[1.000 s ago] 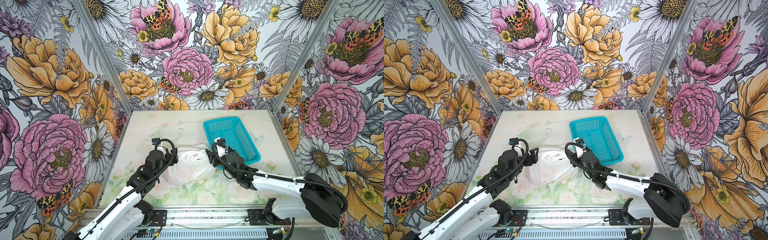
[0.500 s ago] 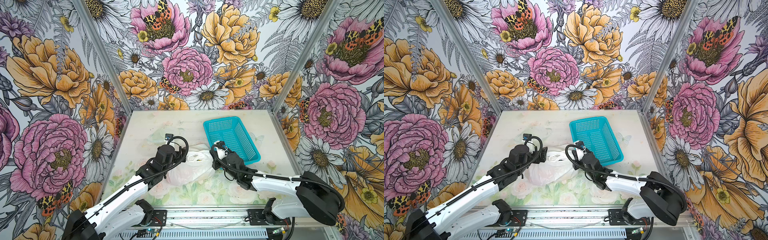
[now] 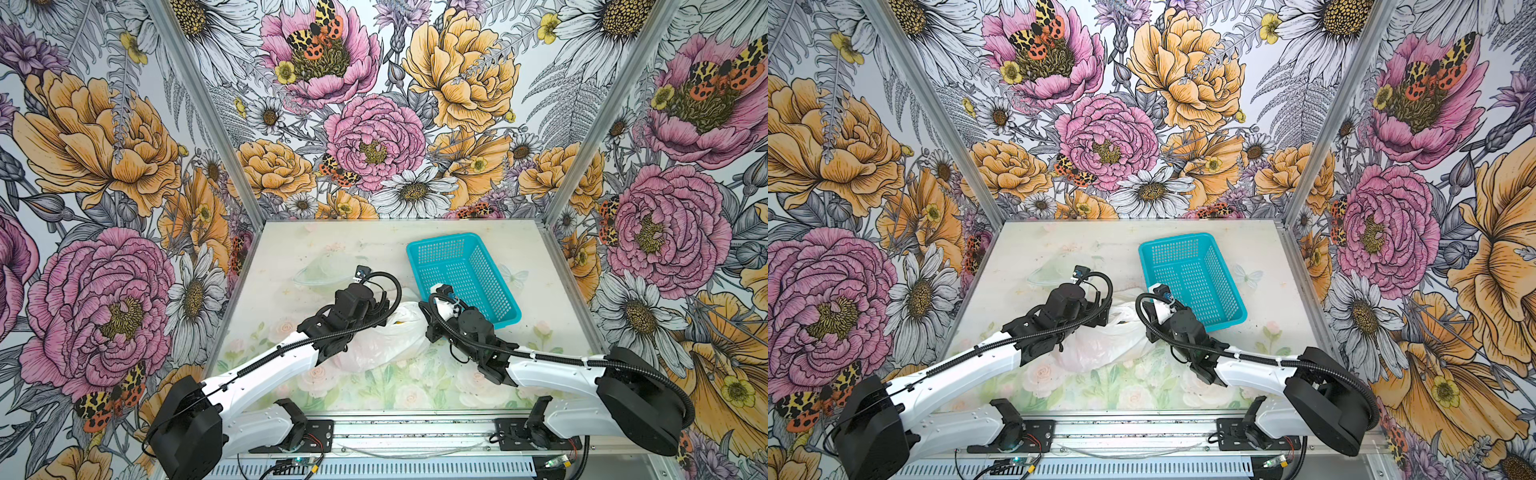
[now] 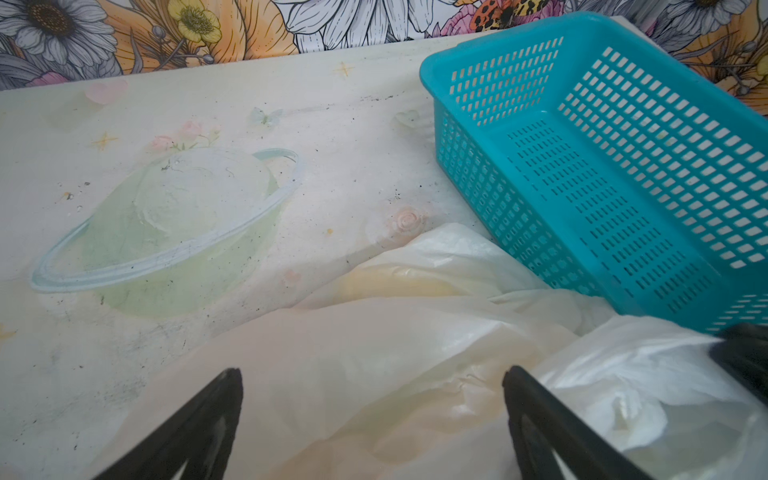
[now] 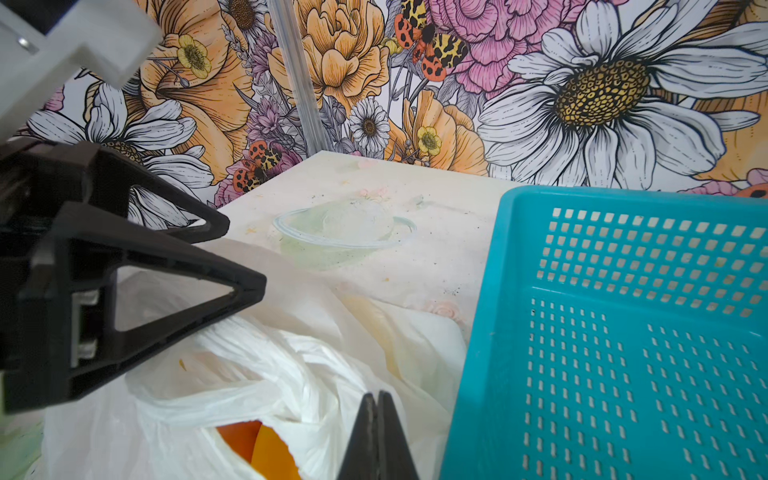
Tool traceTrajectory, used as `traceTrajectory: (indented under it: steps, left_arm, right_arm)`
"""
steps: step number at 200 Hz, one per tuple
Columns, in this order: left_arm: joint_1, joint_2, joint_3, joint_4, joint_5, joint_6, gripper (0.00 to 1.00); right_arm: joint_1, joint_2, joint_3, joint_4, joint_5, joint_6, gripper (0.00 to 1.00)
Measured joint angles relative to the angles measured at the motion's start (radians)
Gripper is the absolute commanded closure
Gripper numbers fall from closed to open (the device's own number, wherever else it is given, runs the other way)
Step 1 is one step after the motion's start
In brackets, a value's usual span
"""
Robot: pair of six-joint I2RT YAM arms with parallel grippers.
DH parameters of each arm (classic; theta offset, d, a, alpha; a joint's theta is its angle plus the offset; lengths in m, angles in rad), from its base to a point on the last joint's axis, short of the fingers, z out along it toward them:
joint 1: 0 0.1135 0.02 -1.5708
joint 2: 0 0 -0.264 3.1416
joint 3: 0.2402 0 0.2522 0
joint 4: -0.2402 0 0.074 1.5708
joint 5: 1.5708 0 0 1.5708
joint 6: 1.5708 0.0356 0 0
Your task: Untie the knot of the plastic bag and take out the fruit
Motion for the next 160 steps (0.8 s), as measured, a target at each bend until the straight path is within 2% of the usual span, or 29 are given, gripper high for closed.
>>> traceTrajectory:
  steps: [53,125,138,155,160]
  left_arm:
    - [-0.046,-0.127,-0.014,-0.008,0.018,0.013,0.01]
    - [-0.073,-0.001,-0.023,-0.048,0.03,0.013,0.02]
    - [-0.083,0.019,-0.021,-0.052,0.029,0.015,0.18]
    - [-0.092,0.034,-0.017,-0.056,0.018,0.013,0.61]
    - [-0.092,0.036,-0.015,-0.061,0.013,0.015,0.68]
  right_arm:
    - [0.0,0.0,0.0,0.001,0.008,0.0,1.0]
    - [0.0,-0.004,0.0,-0.014,0.006,0.004,1.0]
    - [0.0,-0.011,0.0,-0.023,0.006,0.004,1.0]
    - [0.0,-0.019,0.0,-0.026,0.006,0.005,1.0]
    - [0.0,-0.019,0.0,-0.026,0.004,0.006,1.0]
